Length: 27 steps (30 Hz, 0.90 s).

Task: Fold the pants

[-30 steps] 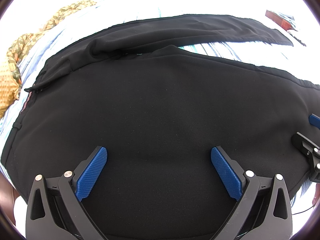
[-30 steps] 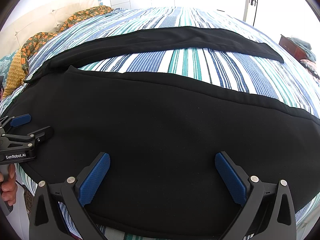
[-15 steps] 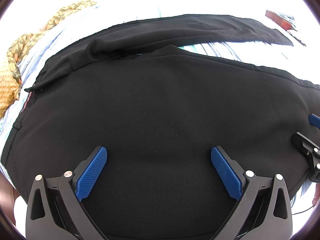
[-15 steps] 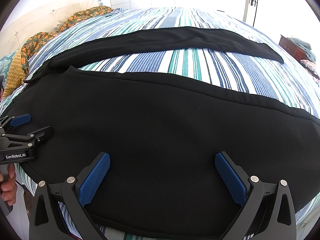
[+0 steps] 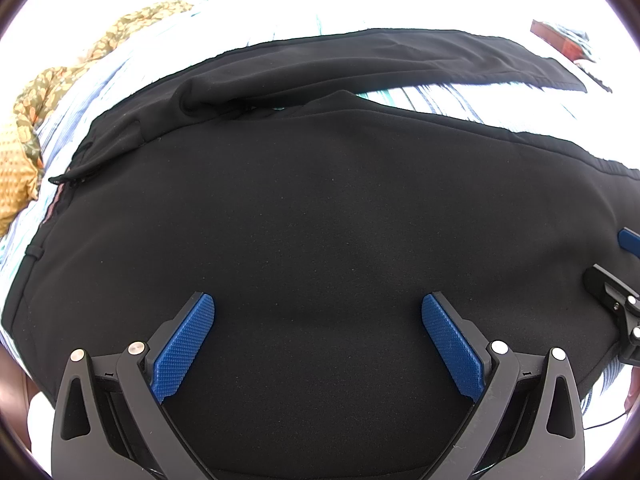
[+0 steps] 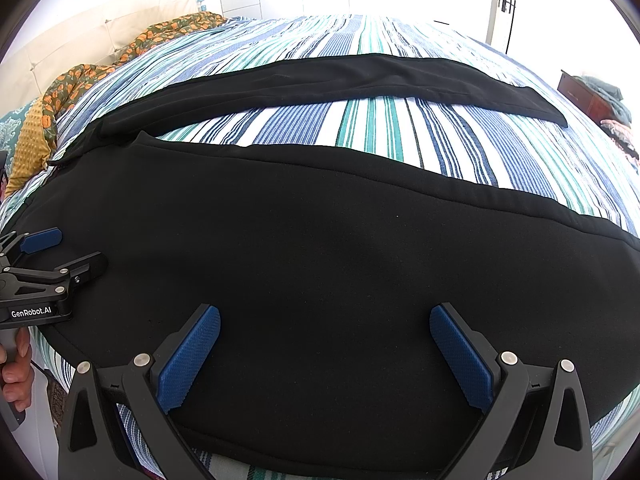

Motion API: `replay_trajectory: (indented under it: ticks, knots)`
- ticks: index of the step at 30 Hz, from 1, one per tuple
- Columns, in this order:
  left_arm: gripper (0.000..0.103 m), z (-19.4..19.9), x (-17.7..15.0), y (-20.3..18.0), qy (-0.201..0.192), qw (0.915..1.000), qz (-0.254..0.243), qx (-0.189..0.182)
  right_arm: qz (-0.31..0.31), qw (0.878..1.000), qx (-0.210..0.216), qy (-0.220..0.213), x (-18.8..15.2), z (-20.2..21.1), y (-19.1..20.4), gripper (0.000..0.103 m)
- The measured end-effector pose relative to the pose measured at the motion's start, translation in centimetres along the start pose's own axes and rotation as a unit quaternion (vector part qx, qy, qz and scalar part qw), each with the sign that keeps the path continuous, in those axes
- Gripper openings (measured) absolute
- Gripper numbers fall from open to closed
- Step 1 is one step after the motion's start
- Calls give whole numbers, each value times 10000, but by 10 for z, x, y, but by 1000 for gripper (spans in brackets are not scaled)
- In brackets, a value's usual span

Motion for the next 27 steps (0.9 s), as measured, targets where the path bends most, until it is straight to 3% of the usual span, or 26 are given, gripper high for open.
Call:
replay_trajectory:
  ticks: [23,27]
  knots:
    - [102,-1,0,-1,-5,10000,2,7,55,9999,-100,2,1,0,-1,103]
    - [102,2,3,0,227,9997,48,-6,60,9999,-100,33,2,0,-2,103]
Point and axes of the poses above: each gripper's, at about its wrist camera, not at the fingertips, and z roughly against the way its jaws point, y to its left, x to its top, the point moved 6 cm from there along -z, roughly the way its jaws point, and after that the axes turned 14 degrees about z, right-handed, at the moved point
